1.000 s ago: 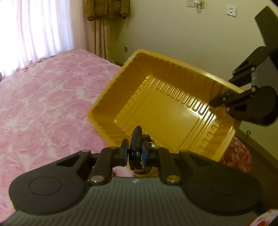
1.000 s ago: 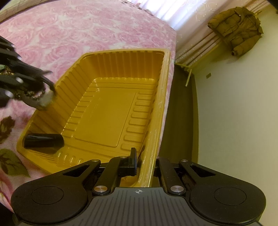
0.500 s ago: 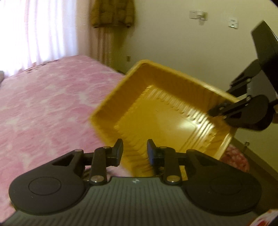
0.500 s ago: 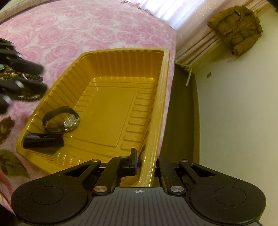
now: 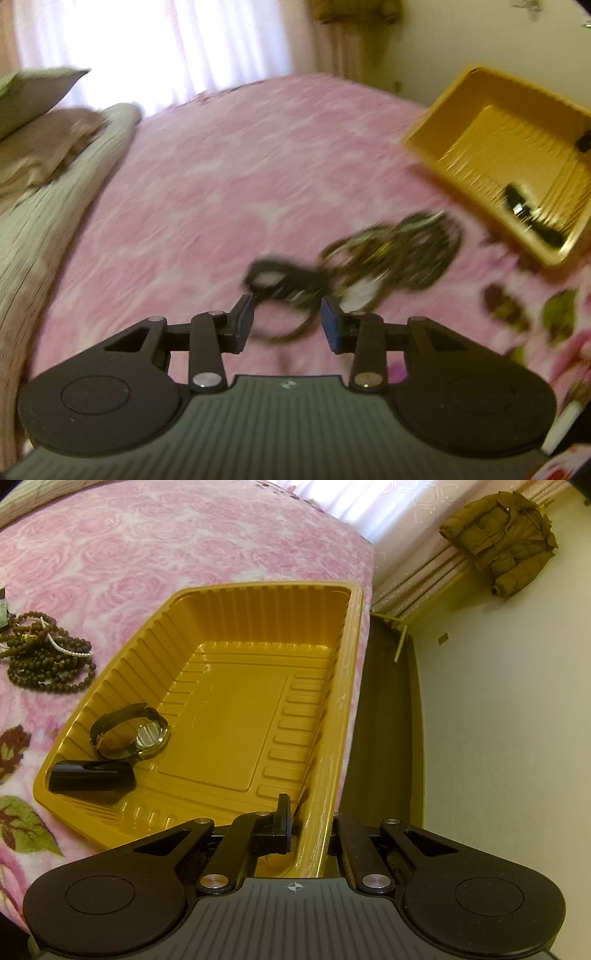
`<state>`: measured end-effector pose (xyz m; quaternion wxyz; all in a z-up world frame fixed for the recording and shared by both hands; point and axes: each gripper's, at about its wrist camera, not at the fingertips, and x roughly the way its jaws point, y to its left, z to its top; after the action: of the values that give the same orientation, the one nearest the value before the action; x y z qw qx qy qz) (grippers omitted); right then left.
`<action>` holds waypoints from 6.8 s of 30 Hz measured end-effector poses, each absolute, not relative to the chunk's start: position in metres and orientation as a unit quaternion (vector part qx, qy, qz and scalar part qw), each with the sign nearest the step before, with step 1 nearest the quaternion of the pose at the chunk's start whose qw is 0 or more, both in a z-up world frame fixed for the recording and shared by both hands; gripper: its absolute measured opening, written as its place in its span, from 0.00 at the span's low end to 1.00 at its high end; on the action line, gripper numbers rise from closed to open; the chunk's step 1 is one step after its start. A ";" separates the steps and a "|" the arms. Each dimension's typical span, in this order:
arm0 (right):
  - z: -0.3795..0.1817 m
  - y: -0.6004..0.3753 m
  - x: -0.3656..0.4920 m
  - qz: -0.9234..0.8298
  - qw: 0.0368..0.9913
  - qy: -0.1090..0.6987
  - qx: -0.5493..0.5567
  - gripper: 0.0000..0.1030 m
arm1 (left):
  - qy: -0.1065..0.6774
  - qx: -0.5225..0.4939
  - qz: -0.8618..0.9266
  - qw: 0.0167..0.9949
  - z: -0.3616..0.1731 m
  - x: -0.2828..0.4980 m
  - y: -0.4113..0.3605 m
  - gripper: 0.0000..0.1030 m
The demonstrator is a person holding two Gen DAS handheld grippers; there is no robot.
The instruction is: Organize jewelry
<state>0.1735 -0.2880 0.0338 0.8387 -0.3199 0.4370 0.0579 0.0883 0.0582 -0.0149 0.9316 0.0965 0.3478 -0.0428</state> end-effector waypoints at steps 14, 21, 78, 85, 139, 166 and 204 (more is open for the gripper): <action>0.033 -0.288 0.174 0.057 0.837 0.438 -0.322 0.05 | 0.340 0.096 -0.062 0.933 -0.033 0.106 0.075 0.35; 0.032 -0.287 0.174 0.057 0.837 0.438 -0.323 0.05 | 0.355 0.119 -0.102 0.922 -0.043 0.112 0.055 0.35; 0.032 -0.294 0.174 0.066 0.844 0.436 -0.305 0.05 | 0.305 0.046 -0.331 0.892 0.034 0.148 -0.156 0.09; 0.031 -0.295 0.174 0.064 0.846 0.435 -0.302 0.05 | 0.319 0.037 -0.296 0.900 0.027 0.139 -0.119 0.23; 0.023 -0.298 0.177 0.054 0.842 0.446 -0.299 0.05 | 0.353 0.116 -0.040 0.928 -0.027 0.130 0.087 0.05; 0.027 -0.292 0.171 0.055 0.844 0.441 -0.299 0.05 | 0.301 0.075 -0.208 0.928 0.025 0.142 -0.058 0.05; 0.026 -0.296 0.170 0.061 0.847 0.441 -0.291 0.05 | 0.343 0.036 -0.066 0.936 -0.030 0.099 0.060 0.33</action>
<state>0.1698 -0.2960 0.0259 0.8469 -0.2911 0.4409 0.0605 0.0987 0.0603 -0.0301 0.9363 0.0362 0.3432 -0.0657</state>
